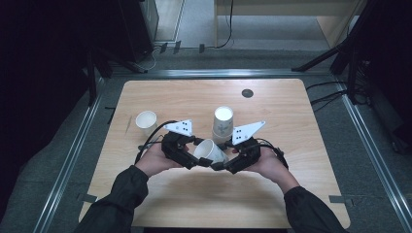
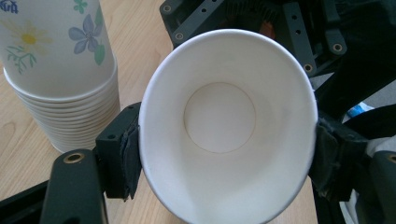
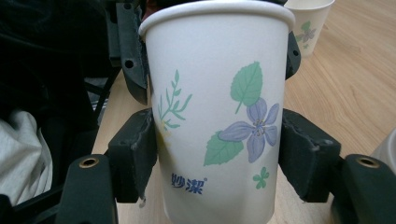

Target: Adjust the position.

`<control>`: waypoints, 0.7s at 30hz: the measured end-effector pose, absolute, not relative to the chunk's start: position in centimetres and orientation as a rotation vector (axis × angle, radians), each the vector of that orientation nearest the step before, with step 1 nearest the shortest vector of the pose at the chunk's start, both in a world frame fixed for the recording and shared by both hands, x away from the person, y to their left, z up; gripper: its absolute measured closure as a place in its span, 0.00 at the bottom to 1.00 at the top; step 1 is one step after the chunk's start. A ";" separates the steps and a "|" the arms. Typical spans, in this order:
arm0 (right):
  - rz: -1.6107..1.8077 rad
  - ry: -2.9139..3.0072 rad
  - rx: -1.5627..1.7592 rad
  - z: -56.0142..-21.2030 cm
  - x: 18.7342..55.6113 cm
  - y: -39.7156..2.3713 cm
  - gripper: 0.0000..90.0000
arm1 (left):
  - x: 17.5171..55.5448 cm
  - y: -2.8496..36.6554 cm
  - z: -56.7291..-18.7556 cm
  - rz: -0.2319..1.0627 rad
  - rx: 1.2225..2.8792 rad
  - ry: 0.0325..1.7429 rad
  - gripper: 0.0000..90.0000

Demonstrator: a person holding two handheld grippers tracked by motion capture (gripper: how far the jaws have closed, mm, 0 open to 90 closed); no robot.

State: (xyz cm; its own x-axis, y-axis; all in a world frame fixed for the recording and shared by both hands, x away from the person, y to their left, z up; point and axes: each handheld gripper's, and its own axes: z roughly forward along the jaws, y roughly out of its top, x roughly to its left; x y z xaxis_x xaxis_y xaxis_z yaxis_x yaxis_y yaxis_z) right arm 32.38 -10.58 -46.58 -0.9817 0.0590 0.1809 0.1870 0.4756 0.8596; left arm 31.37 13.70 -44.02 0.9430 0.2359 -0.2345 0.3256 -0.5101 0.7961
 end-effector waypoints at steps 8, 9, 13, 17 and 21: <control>-1.492 -2.630 -0.240 -46.7 32.2 -10.4 0.30 | 31.4 14.3 -43.5 -0.103 2.125 0.396 0.27; -1.485 -2.631 -0.241 -46.9 32.3 -10.5 0.29 | 31.4 14.4 -43.4 -0.103 2.121 0.398 0.27; -1.439 -2.648 -0.253 -47.2 32.3 -10.6 0.25 | 31.5 15.0 -43.0 -0.093 2.116 0.405 0.27; -1.417 -2.694 -0.249 -47.6 32.1 -10.5 0.24 | 31.6 15.6 -42.7 -0.088 2.132 0.408 0.27; -1.415 -2.747 -0.325 -48.1 32.0 -10.6 0.24 | 31.6 16.1 -42.5 -0.084 2.136 0.422 0.27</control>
